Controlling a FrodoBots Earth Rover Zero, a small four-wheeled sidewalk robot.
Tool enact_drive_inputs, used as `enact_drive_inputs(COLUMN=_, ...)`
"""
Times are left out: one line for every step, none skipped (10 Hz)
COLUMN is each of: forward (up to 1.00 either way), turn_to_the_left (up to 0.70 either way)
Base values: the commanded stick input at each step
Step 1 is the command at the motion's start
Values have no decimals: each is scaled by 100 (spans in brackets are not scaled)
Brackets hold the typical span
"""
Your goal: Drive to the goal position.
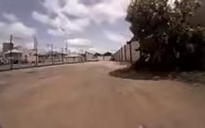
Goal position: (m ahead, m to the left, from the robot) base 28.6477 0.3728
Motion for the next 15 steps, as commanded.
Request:
enact_drive_inputs(forward=85, turn_to_the_left=0)
enact_drive_inputs(forward=85, turn_to_the_left=0)
enact_drive_inputs(forward=85, turn_to_the_left=0)
enact_drive_inputs(forward=85, turn_to_the_left=0)
enact_drive_inputs(forward=85, turn_to_the_left=0)
enact_drive_inputs(forward=85, turn_to_the_left=0)
enact_drive_inputs(forward=85, turn_to_the_left=0)
enact_drive_inputs(forward=85, turn_to_the_left=0)
enact_drive_inputs(forward=85, turn_to_the_left=0)
enact_drive_inputs(forward=85, turn_to_the_left=0)
enact_drive_inputs(forward=85, turn_to_the_left=0)
enact_drive_inputs(forward=85, turn_to_the_left=0)
enact_drive_inputs(forward=85, turn_to_the_left=0)
enact_drive_inputs(forward=85, turn_to_the_left=0)
enact_drive_inputs(forward=85, turn_to_the_left=0)
